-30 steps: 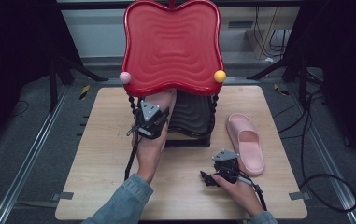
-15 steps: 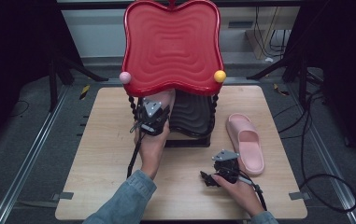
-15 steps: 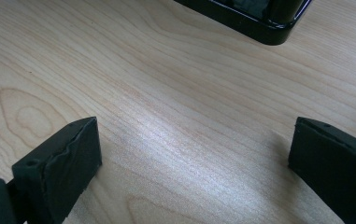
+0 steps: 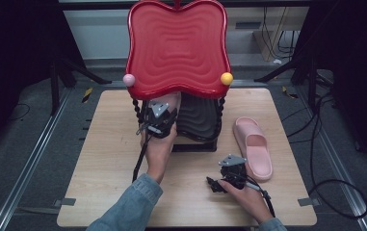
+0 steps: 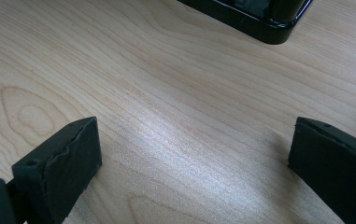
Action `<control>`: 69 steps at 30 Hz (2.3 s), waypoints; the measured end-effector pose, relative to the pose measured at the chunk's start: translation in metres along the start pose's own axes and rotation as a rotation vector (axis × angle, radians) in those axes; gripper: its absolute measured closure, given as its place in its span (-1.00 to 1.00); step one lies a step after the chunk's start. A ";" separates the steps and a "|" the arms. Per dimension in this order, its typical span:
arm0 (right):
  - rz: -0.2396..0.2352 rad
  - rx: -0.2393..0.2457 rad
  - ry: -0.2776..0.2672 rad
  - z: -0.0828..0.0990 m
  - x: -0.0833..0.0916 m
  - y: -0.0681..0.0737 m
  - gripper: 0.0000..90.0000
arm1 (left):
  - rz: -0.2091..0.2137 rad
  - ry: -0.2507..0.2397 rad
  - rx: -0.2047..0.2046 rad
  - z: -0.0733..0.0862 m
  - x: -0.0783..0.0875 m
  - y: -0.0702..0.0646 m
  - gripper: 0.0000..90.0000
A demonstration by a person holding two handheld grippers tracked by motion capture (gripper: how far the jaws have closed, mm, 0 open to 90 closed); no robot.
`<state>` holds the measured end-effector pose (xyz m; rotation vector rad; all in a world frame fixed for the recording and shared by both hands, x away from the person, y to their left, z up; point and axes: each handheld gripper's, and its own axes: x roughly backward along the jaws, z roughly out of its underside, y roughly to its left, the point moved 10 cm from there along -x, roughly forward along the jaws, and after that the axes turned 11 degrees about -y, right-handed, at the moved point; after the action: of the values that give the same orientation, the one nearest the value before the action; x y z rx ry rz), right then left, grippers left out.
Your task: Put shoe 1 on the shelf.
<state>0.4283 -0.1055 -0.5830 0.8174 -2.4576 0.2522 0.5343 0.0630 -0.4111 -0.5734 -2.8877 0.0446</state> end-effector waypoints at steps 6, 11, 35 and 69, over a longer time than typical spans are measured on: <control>0.002 0.002 0.000 0.000 0.000 0.000 -0.94 | 0.023 0.015 -0.037 0.002 0.006 0.001 0.48; 0.001 0.003 -0.001 0.000 0.000 0.000 -0.94 | 0.051 0.017 -0.063 0.002 0.017 0.002 0.31; -0.001 0.005 -0.005 0.000 0.000 0.000 -0.94 | 0.295 0.123 -0.259 0.037 0.088 -0.005 0.54; 0.004 0.001 -0.008 0.000 0.000 0.000 -0.94 | 0.409 0.347 -0.393 0.114 0.132 0.012 1.00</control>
<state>0.4283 -0.1059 -0.5833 0.8149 -2.4671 0.2526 0.3964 0.1256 -0.4993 -1.1084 -2.4068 -0.5183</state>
